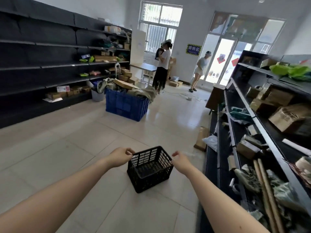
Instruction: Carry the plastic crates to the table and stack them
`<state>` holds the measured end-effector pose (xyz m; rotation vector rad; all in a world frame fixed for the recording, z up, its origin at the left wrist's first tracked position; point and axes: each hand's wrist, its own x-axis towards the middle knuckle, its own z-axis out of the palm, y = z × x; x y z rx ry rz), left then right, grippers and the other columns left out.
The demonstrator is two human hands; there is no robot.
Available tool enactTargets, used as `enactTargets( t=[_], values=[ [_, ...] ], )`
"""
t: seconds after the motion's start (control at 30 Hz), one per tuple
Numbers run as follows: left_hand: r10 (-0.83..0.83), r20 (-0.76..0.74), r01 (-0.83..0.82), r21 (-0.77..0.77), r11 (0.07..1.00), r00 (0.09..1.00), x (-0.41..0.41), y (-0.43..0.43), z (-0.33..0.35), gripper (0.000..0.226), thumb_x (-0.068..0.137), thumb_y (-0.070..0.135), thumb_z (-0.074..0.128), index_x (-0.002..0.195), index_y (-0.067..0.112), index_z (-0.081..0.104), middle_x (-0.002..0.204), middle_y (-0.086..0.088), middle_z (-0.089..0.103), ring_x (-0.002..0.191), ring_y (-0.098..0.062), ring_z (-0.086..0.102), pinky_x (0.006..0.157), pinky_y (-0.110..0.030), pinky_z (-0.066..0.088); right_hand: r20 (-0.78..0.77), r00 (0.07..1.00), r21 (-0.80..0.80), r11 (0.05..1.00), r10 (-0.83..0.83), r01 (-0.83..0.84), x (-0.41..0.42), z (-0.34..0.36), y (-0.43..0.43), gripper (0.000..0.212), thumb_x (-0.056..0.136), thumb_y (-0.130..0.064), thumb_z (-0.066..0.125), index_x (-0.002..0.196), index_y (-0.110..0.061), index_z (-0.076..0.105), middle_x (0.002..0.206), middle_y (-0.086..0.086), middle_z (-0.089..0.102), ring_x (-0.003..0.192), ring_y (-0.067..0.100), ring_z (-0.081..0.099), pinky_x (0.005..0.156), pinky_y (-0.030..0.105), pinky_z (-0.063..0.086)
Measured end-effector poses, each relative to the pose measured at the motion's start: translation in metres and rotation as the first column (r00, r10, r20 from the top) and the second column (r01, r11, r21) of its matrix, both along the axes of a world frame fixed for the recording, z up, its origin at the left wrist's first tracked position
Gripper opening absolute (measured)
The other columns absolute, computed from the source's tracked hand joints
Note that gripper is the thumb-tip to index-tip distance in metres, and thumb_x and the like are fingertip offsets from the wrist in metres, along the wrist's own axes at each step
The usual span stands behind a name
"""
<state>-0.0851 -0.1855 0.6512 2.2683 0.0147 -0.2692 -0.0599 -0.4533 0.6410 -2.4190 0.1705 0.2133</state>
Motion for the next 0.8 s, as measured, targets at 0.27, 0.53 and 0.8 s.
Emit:
enactTargets(
  t=[0.27,0.53,0.8],
  values=[
    [-0.077,-0.02,0.077,-0.012,0.997,0.997,0.125,-0.015,-0.005,0.033,0.09,0.014,0.051,0.12,0.013,0.064,0.109,-0.006,0.067,0.089,-0.014,0.059,0.078,-0.021,0.042,-0.028,1.0,-0.051,0.999,-0.001,0.0,0.101,-0.01,-0.011,0.037,0.085,-0.012,0.051,0.122,-0.016,0.056,0.102,0.005,0.053,0.095,0.028,0.058,0.087,0.037,0.051],
    [-0.019,-0.184,0.023,0.02,1.0,0.983,0.25,-0.031,-0.056,0.033,0.09,0.009,0.047,0.119,0.008,0.063,0.11,-0.009,0.066,0.088,-0.016,0.057,0.068,-0.021,0.044,-0.095,0.995,-0.06,0.998,0.024,-0.03,0.244,-0.076,-0.059,0.036,0.082,-0.013,0.059,0.118,-0.015,0.058,0.119,0.009,0.057,0.113,0.027,0.055,0.095,0.037,0.048],
    [0.11,-0.267,-0.101,0.047,0.994,0.957,0.372,-0.045,-0.095,0.024,0.091,0.013,0.051,0.11,0.011,0.066,0.095,-0.008,0.062,0.082,-0.018,0.055,0.055,-0.018,0.039,-0.252,0.952,-0.142,0.98,-0.175,0.142,0.379,-0.124,-0.126,0.041,0.08,-0.017,0.055,0.121,-0.021,0.054,0.12,0.01,0.062,0.109,0.03,0.058,0.091,0.036,0.048]
  ],
)
